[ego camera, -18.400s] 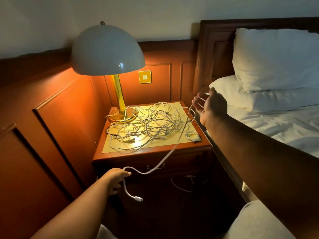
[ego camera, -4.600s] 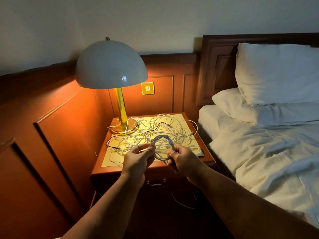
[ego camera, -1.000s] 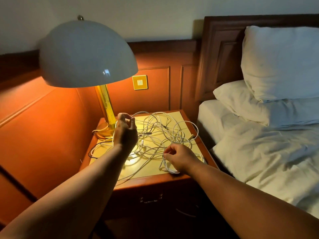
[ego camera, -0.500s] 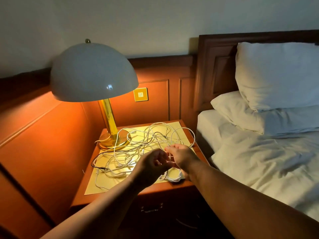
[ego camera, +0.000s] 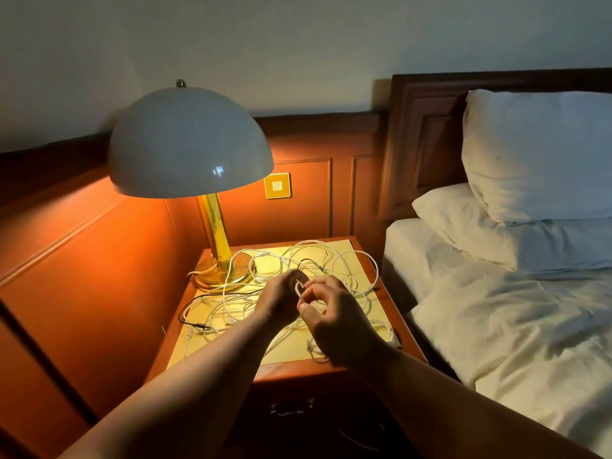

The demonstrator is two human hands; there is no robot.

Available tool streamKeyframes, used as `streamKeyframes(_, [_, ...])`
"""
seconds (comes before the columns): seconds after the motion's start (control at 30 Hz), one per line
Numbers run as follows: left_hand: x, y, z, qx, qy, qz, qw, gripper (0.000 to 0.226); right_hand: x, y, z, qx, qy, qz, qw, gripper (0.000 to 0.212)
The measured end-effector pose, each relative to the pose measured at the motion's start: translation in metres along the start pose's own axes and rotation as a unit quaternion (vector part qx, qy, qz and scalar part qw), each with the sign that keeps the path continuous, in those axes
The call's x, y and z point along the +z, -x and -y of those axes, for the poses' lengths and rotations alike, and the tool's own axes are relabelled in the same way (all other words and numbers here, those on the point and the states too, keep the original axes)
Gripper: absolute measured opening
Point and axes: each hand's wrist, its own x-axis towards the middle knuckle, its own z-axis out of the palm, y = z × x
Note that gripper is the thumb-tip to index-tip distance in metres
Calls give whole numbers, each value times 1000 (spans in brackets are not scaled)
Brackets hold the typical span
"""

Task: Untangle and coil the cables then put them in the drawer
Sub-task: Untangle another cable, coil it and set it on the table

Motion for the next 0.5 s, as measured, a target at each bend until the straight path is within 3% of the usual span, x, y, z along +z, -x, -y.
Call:
streamKeyframes(0.1, [0,-4,6,-55,78,-20,995,22,1,4,8,-48,-43,6,998,12])
streamKeyframes(0.17, [2,-8,15,-77,70,-37,994,26,-1,7,14,-48,-133,9,990,18])
streamKeyframes(0.27, [3,-10,32,-80,-3,-48,996,13,-6,3,14,11,-274,-23,961,27])
streamKeyframes(0.37, [3,-9,45,-79,-63,-44,994,10,-6,-3,14,89,-399,-69,910,25])
streamKeyframes(0.43, [3,-9,50,-78,-65,-45,994,6,-8,-6,10,147,-394,-73,905,22])
streamKeyframes(0.5, [0,-10,53,-78,-57,-51,994,5,-9,-7,4,175,-344,-25,922,28])
